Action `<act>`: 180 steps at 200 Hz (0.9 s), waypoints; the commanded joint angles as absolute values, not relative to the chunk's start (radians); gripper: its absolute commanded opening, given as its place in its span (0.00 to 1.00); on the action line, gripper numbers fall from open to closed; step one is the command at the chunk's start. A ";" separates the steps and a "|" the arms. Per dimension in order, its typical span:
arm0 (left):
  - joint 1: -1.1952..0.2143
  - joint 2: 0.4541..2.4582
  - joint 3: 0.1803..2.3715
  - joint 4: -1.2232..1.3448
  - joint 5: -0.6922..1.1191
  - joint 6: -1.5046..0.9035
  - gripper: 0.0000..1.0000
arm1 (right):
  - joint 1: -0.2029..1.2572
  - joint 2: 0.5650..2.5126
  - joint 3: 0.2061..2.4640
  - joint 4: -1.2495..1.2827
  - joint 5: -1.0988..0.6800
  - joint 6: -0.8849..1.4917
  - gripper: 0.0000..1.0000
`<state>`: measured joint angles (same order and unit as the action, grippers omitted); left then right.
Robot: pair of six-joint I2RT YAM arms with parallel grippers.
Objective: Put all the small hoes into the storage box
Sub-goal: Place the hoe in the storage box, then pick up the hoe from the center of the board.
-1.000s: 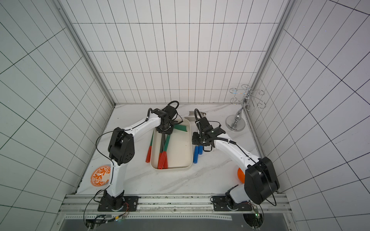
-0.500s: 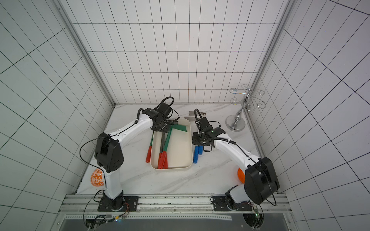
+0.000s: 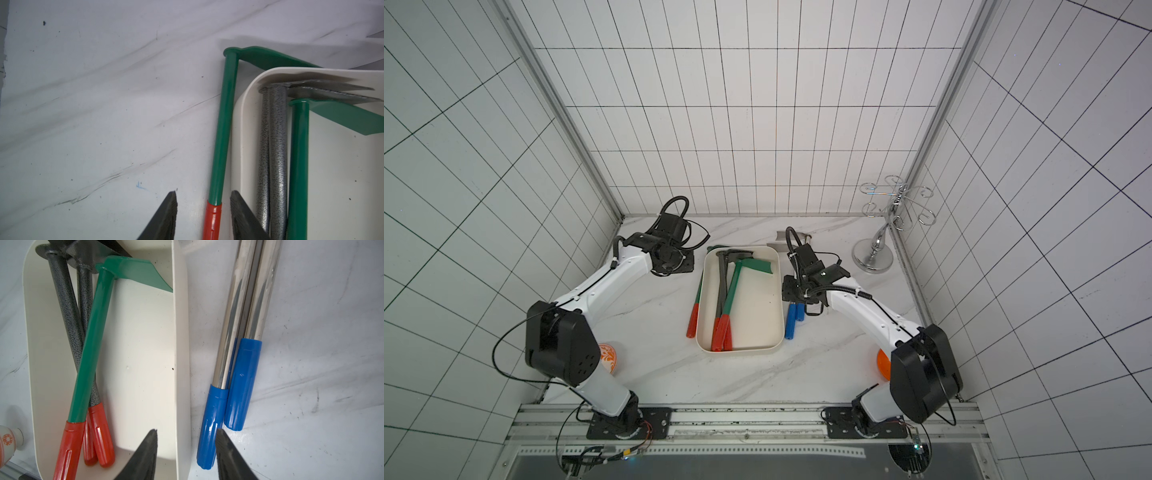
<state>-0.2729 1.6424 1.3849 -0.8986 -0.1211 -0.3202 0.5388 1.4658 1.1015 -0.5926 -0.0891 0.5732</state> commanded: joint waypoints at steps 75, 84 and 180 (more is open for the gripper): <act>-0.179 1.782 1.417 -0.798 -0.035 -0.233 0.51 | 0.569 1.598 1.191 -0.644 -0.064 0.522 0.47; -0.181 1.814 1.439 -0.791 -0.035 -0.236 0.51 | 0.571 1.600 1.192 -0.644 -0.064 0.523 0.47; -0.264 2.081 1.683 -0.764 -0.043 -0.235 0.52 | 0.573 1.607 1.173 -0.647 -0.077 0.506 0.47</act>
<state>-0.2504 2.0293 1.6299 -0.7792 -0.0372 -0.2432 0.5648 1.6035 1.1046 -0.6186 -0.0841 0.5217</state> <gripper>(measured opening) 0.524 0.470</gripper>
